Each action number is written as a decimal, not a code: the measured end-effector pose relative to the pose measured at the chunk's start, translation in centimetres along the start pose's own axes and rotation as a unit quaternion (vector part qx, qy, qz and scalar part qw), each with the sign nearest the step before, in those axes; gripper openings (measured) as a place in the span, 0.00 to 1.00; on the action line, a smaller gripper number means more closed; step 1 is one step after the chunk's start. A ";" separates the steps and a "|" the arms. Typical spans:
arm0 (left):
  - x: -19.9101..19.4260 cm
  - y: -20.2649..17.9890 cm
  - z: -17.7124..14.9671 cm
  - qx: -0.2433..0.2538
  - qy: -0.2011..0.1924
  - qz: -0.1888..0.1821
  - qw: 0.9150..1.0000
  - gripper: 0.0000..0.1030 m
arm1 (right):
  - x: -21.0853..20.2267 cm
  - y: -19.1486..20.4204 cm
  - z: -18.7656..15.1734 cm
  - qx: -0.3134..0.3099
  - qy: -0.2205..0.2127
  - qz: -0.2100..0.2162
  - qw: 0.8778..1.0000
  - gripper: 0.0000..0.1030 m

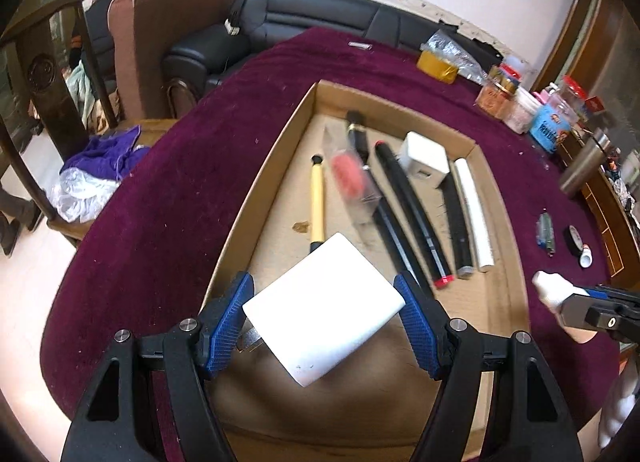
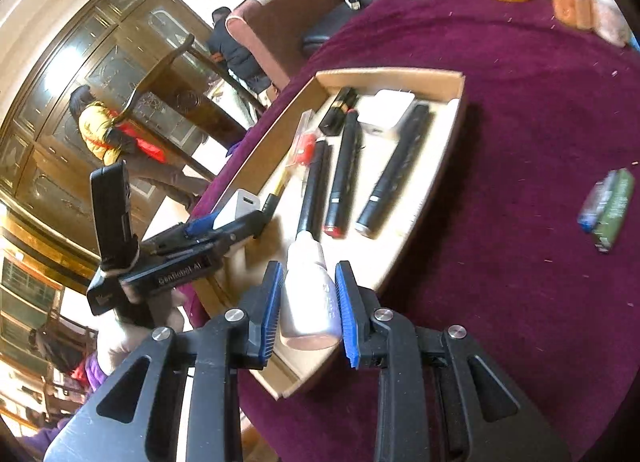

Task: Organize rigid objects

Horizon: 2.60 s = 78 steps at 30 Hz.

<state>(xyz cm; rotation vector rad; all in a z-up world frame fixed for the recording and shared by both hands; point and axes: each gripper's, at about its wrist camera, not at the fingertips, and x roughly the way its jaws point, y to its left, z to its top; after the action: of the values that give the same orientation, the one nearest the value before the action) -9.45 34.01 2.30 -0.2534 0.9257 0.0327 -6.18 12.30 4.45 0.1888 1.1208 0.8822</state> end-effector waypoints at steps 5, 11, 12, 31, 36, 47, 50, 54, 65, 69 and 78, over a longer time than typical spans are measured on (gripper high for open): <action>0.7 -0.6 0.2 0.014 0.004 0.013 1.000 0.65 | 2.7 0.3 0.7 0.005 0.019 0.006 1.000 0.24; 0.4 -0.6 0.7 0.008 -0.006 -0.003 1.000 0.65 | 4.6 0.9 0.6 -0.009 0.036 -0.004 0.999 0.24; 0.0 -0.6 0.8 0.008 -0.012 -0.008 1.000 0.65 | 4.8 1.0 0.5 -0.012 0.037 -0.008 0.999 0.24; -5.2 0.5 -0.3 -0.031 -0.062 0.003 0.998 0.67 | 2.9 2.3 -0.3 -0.067 -0.015 -0.086 0.994 0.38; -6.4 -0.3 -1.4 -0.024 -0.083 0.042 0.995 0.67 | 0.2 1.6 -1.4 -0.068 -0.045 -0.101 0.992 0.38; -8.7 -8.4 -4.3 0.053 -0.138 0.109 0.983 0.73 | -5.3 -4.8 -5.1 0.047 -0.113 -0.085 0.989 0.40; -8.2 -11.0 -5.1 0.084 -0.126 0.105 0.983 0.74 | -6.8 -6.1 -6.2 0.067 -0.127 -0.084 0.986 0.39; -7.5 -14.2 -6.3 0.122 -0.107 0.110 0.981 0.74 | -8.7 -7.2 -7.6 0.084 -0.147 -0.084 0.982 0.39; -8.0 -18.0 -8.1 0.167 -0.097 0.127 0.973 0.74 | -11.4 -9.4 -9.1 0.110 -0.172 -0.084 0.975 0.40; -7.7 -18.7 -8.3 0.176 -0.089 0.130 0.972 0.74 | -12.0 -10.2 -9.5 0.117 -0.177 -0.086 0.973 0.40; -6.4 -19.0 -8.2 0.185 -0.069 0.135 0.971 0.74 | -12.8 -12.1 -9.3 0.133 -0.185 -0.096 0.969 0.40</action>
<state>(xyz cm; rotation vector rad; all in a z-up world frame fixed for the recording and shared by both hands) -17.17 14.21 6.46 0.2198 0.8050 0.1258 -9.59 -7.20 2.61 0.4414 0.8861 0.4949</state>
